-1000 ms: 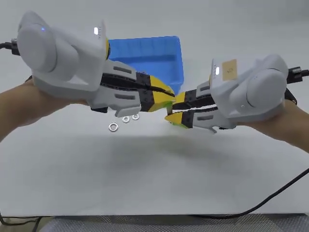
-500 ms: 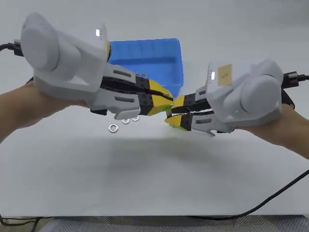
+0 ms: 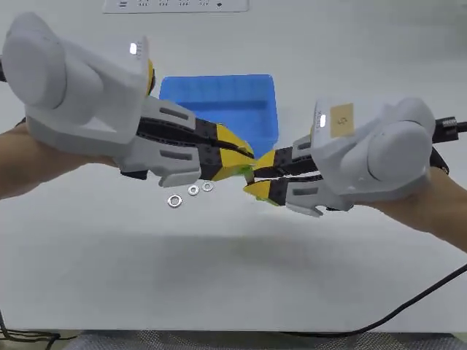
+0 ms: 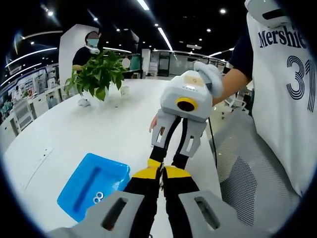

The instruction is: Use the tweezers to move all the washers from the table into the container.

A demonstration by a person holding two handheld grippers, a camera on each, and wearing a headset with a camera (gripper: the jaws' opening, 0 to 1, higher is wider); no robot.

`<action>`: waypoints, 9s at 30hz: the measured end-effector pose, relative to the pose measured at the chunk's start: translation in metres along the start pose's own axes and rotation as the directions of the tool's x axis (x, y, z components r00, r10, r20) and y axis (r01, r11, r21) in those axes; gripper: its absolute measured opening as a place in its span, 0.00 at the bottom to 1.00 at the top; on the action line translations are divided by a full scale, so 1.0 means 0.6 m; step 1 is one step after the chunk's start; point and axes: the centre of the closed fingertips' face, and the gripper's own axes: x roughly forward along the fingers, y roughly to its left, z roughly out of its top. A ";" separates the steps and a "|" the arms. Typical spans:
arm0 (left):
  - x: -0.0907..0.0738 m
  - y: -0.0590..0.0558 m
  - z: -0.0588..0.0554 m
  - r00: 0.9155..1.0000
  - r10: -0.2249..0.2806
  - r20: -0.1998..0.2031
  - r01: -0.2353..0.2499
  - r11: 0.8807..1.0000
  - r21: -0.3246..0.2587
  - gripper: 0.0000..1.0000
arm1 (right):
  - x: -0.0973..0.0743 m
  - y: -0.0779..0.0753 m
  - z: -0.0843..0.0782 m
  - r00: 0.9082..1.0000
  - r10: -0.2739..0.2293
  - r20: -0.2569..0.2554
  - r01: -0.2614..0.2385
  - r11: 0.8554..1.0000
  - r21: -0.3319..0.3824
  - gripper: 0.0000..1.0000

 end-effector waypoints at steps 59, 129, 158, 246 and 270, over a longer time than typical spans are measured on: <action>0.020 0.193 -0.045 0.995 0.083 -0.063 -0.084 0.996 -0.006 0.06 | 0.084 -0.168 -0.022 0.999 -0.043 -0.008 0.043 0.999 0.001 0.10; -0.079 0.016 -0.052 0.990 0.125 -0.068 -0.123 0.992 0.034 0.07 | 0.085 0.005 0.055 0.999 0.047 0.005 -0.046 0.991 -0.126 0.11; -0.054 0.033 -0.095 0.987 0.105 -0.123 -0.108 0.994 -0.013 0.07 | 0.118 0.006 0.016 0.997 0.074 0.009 -0.074 0.997 -0.034 0.11; -0.103 0.129 0.026 0.977 0.182 -0.112 -0.160 0.970 0.185 0.06 | 0.063 -0.118 0.123 0.998 -0.025 0.052 0.030 0.995 -0.099 0.10; -0.075 0.200 -0.066 0.974 0.187 -0.128 -0.184 0.982 0.036 0.06 | 0.160 -0.159 0.054 1.000 0.026 -0.004 -0.026 0.999 -0.026 0.10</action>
